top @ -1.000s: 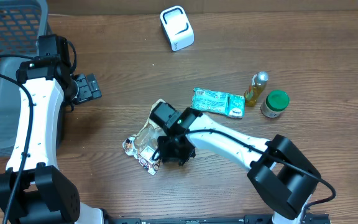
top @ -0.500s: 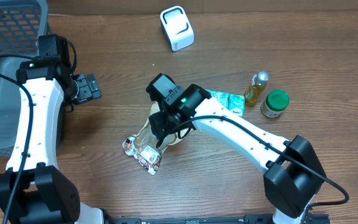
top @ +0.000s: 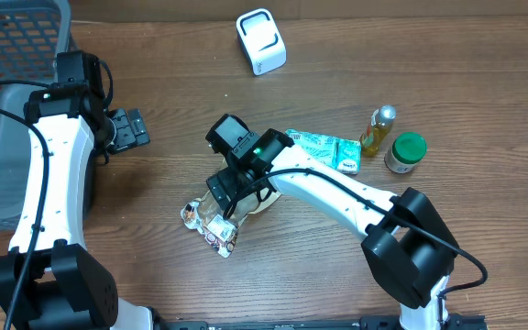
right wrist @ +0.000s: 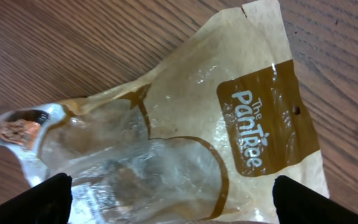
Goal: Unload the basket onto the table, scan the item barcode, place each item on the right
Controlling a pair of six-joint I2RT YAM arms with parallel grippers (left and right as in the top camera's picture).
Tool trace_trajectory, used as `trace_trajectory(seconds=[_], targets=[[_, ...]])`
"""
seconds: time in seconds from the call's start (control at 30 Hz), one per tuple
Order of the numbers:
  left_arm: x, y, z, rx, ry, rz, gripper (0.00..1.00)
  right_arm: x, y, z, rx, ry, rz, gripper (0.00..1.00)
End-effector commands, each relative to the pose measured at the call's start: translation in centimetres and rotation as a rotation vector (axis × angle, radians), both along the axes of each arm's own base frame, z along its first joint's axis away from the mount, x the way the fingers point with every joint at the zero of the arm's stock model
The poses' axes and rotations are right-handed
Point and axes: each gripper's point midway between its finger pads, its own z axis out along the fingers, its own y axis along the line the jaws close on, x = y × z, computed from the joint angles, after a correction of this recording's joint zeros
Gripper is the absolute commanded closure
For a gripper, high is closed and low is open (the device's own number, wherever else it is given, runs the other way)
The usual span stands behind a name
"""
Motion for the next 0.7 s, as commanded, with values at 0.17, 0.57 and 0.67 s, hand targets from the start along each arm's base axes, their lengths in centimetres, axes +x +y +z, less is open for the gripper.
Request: trace_trajectory(seconds=[0.17,0.57,0.67], targets=[[0.3,0.3,1.2,0.02,-0.032,-0.006,0.0,0.2,-0.8,-0.1,-0.023,0.01,-0.037,0.0],[0.3,0.3,1.2,0.02,-0.032,-0.006,0.0,1.8,-2.3,0.0,0.045,0.082,-0.118,0.0],[0.3,0.3,1.2,0.02,-0.032,-0.006,0.01,2.5,-2.9,0.0,0.046,0.082,-0.139,0.0]])
